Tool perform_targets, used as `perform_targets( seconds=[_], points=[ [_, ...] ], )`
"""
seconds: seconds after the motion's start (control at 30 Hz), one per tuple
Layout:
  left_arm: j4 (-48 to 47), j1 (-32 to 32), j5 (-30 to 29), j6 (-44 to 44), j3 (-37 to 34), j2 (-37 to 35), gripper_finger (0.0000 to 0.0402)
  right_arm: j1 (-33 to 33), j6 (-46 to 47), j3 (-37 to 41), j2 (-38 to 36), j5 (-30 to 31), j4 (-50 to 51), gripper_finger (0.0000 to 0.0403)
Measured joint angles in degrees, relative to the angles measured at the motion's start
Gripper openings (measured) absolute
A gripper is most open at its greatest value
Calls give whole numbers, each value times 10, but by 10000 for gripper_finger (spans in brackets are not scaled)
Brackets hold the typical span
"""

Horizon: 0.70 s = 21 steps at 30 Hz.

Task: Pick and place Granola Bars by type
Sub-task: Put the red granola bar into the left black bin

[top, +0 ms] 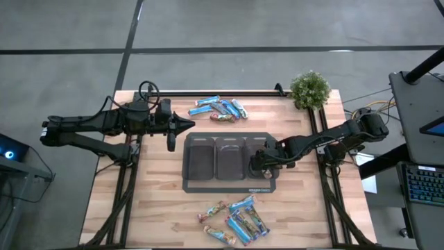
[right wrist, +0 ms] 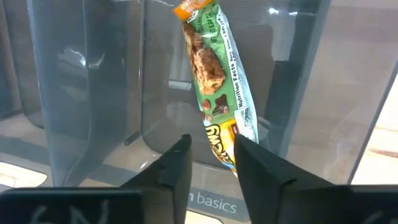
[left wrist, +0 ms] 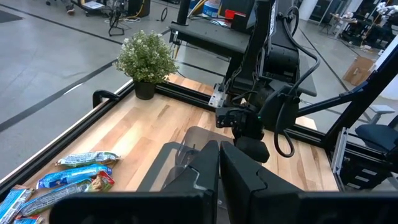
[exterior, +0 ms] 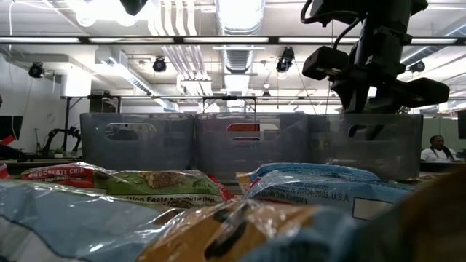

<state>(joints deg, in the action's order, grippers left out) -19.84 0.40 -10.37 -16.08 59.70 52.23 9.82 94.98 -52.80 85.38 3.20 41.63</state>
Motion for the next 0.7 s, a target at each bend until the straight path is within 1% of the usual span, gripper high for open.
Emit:
perform_targets(
  seconds=[0.17,0.33,0.5,0.7],
  points=[
    [0,0,0,0,0,0,0,0,-3,0,0,0,0,150],
    [0,0,0,0,0,0,0,0,-4,0,0,0,0,162],
    [0,0,0,0,0,0,0,0,-9,0,0,0,0,156],
    [0,0,0,0,0,0,0,0,-11,0,0,0,0,130]
  ],
)
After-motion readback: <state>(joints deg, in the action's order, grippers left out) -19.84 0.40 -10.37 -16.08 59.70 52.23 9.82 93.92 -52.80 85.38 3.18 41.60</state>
